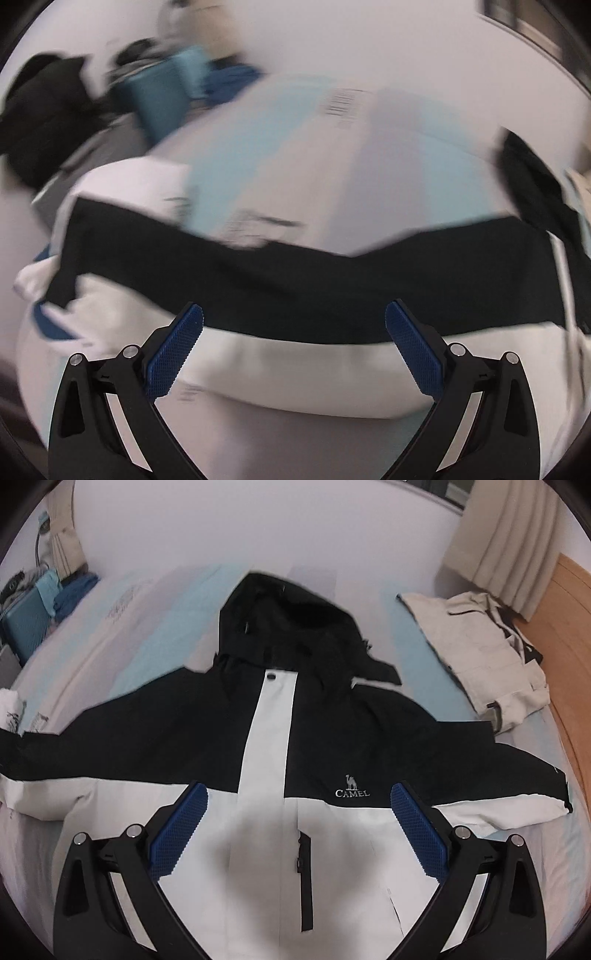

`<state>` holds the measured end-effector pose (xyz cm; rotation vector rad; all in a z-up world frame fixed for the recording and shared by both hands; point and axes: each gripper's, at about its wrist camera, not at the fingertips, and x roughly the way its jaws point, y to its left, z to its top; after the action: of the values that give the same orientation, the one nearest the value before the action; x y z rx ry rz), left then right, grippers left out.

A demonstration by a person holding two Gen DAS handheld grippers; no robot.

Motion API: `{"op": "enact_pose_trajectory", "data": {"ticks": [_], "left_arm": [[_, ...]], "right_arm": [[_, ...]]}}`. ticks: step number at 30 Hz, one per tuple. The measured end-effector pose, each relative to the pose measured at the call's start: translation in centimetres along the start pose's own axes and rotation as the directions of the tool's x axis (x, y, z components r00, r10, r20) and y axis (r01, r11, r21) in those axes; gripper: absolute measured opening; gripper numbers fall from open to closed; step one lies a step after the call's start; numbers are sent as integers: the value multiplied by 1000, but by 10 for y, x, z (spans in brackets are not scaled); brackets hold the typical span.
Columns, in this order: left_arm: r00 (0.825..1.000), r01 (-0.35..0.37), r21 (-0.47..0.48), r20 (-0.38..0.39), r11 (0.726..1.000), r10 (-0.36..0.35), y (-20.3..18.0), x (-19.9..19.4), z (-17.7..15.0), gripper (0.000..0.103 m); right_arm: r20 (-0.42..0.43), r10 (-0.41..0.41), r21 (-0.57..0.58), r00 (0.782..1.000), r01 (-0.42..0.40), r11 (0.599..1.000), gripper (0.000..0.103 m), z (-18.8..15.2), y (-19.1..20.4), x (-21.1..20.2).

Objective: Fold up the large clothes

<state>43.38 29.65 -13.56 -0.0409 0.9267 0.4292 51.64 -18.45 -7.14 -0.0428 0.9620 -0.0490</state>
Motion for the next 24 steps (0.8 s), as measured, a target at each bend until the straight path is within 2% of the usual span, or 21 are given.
{"op": "enact_pose_trajectory", "data": {"ticks": [3, 6, 8, 11, 13, 15, 16, 17, 19, 21, 24], "left_arm": [[996, -84, -95, 5, 992, 85, 53, 1, 9, 97], [984, -176, -216, -4, 961, 179, 113, -8, 14, 97], [975, -216, -251, -2, 944, 222, 141, -9, 17, 97], [979, -203, -296, -44, 933, 199, 173, 2, 15, 97], [986, -165, -330, -83, 929, 146, 186, 14, 14, 96], [986, -155, -332, -116, 930, 123, 189, 29, 14, 88], [986, -149, -326, -122, 933, 115, 188, 34, 13, 78], [986, -143, -320, -124, 937, 108, 188, 42, 13, 73], [986, -148, -307, -118, 940, 116, 188, 43, 12, 66], [987, -149, -303, -110, 941, 120, 187, 40, 8, 56], [992, -120, -315, -82, 941, 99, 191, 36, 8, 35]], "right_arm": [[-6, 8, -28, 1000, -8, 1000, 96, 6, 10, 3], [-34, 9, -45, 999, -11, 999, 96, 12, 21, 9], [-39, 5, -66, 999, -8, 998, 96, 14, 32, 11], [-42, 6, -91, 999, -10, 996, 96, 17, 45, 18], [-55, 7, -104, 998, -13, 995, 96, 17, 51, 27], [-65, 5, -112, 998, -13, 994, 96, 17, 53, 39], [-74, 8, -110, 997, -16, 994, 96, 17, 52, 47], [-80, 7, -106, 997, -16, 994, 96, 17, 49, 53], [-103, -15, -88, 995, 6, 996, 96, 16, 38, 69], [-144, -52, -51, 988, 45, 998, 96, 17, 20, 88], [-167, -113, -11, 979, 113, 994, 96, 17, -8, 104]]}}
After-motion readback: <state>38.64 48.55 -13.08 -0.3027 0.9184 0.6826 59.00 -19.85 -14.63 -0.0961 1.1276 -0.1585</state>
